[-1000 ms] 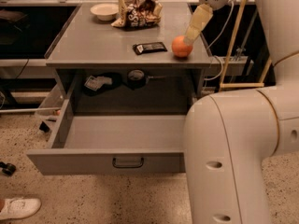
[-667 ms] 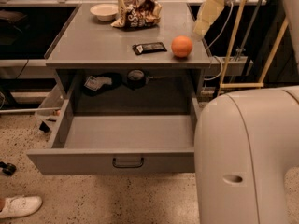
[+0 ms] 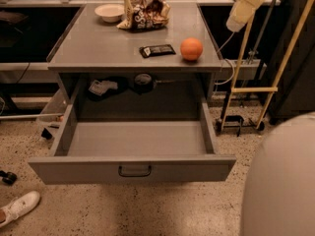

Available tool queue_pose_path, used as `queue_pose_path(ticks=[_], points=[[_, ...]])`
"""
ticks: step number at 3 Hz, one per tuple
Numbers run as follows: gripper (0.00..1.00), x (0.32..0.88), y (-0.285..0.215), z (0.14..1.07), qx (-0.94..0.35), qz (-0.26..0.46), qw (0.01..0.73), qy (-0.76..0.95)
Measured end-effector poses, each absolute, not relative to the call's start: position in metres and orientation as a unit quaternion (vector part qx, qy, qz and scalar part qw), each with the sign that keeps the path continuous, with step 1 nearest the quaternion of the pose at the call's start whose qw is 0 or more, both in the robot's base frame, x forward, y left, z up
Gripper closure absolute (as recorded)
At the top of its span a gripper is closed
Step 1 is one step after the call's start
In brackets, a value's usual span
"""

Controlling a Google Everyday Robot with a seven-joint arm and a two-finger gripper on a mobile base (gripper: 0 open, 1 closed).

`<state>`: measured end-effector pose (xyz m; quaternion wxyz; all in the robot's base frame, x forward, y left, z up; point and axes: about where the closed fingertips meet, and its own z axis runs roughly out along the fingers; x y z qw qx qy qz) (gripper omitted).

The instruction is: Pick orange from top drawer and place on counter

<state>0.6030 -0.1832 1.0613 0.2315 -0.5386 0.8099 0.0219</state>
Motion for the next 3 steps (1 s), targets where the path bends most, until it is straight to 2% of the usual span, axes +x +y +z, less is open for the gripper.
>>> queue_pose_path(ticks=[2, 3], points=[[0.0, 0.535, -0.192, 1.079, -0.484, 0.024, 0.215, 0.848], [0.0, 0.542, -0.191, 1.083, -0.479, 0.019, 0.235, 0.846]])
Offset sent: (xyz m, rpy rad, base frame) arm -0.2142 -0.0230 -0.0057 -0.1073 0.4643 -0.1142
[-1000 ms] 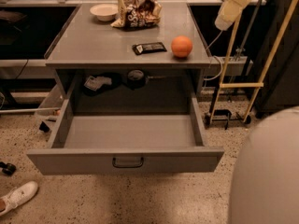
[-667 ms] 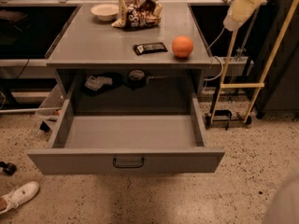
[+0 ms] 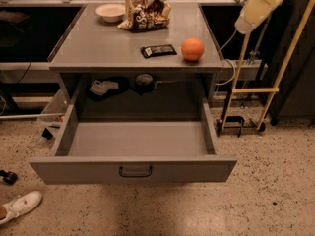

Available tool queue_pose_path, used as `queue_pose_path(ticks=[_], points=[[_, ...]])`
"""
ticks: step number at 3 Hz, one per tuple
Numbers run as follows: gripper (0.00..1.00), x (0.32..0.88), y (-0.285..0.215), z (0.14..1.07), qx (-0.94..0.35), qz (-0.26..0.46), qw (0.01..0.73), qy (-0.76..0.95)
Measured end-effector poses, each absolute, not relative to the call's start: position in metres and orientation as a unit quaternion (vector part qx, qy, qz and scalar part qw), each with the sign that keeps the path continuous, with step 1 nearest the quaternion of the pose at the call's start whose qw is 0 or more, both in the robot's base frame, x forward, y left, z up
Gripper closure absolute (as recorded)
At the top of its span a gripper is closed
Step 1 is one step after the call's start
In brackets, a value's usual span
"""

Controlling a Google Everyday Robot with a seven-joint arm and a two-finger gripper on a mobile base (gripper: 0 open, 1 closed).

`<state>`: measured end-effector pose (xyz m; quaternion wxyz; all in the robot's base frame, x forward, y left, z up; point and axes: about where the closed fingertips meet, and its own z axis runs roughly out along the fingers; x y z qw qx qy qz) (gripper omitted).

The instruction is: Pick orange from top drawer and place on counter

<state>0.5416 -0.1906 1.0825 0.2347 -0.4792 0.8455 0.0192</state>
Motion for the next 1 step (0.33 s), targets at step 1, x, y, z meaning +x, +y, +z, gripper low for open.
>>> queue_pose_path(ticks=[1], points=[[0.0, 0.5484, -0.1885, 1.085, -0.477, 0.016, 0.248, 0.843]])
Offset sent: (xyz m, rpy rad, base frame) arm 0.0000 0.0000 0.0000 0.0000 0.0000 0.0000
